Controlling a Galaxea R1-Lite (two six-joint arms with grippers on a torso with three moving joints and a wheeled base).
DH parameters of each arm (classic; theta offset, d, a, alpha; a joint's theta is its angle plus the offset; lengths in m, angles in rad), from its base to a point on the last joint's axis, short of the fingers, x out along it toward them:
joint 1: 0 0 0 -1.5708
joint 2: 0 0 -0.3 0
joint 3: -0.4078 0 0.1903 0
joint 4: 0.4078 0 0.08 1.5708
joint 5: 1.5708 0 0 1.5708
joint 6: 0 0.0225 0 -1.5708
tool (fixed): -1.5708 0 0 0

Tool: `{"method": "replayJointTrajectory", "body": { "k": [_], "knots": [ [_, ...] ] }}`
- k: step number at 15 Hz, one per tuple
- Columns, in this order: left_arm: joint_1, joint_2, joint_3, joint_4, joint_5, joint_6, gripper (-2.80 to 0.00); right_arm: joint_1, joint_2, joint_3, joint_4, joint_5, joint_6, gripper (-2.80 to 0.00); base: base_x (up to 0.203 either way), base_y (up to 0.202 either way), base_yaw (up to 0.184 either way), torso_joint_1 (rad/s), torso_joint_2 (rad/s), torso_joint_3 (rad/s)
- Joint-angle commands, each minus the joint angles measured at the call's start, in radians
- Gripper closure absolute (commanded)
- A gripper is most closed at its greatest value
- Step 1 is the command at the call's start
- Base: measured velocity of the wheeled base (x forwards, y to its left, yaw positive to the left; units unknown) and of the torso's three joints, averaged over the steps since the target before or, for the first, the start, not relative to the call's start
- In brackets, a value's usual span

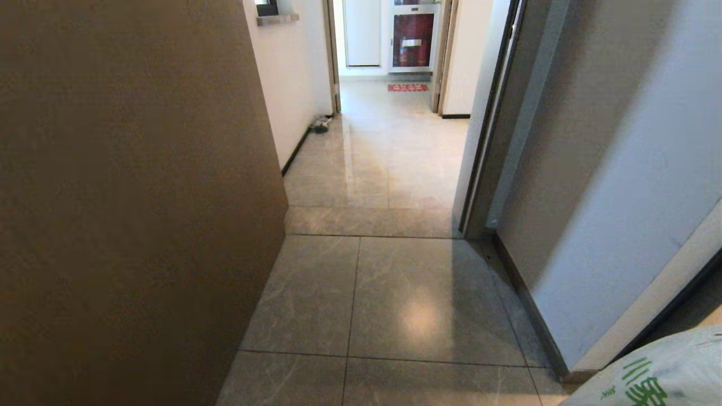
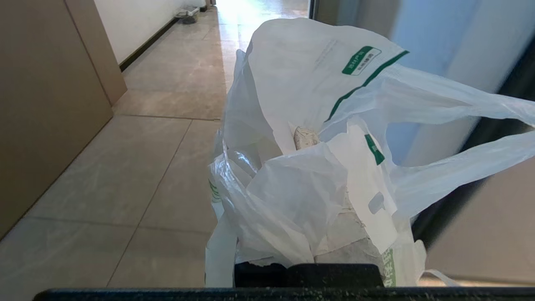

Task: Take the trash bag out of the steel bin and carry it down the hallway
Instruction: Put the trash bag at the door

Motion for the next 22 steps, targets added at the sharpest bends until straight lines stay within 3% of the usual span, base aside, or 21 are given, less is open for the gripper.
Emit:
{"method": "replayJointTrajectory", "body": {
  "k": [1, 22],
  "knots": [
    [0.0, 0.0, 0.0, 0.0, 0.0, -0.001, 0.0, 0.0, 0.001, 0.04, -0.001, 0.0, -0.001, 0.0, 0.194, 0.0, 0.001, 0.002, 0.0, 0.005],
    [0.0, 0.0, 0.0, 0.0, 0.0, -0.001, 0.0, 0.001, 0.001, 0.04, -0.002, 0.0, -0.001, 0.0, 0.192, 0.0, 0.0, 0.003, 0.0, 0.002]
  ]
}}
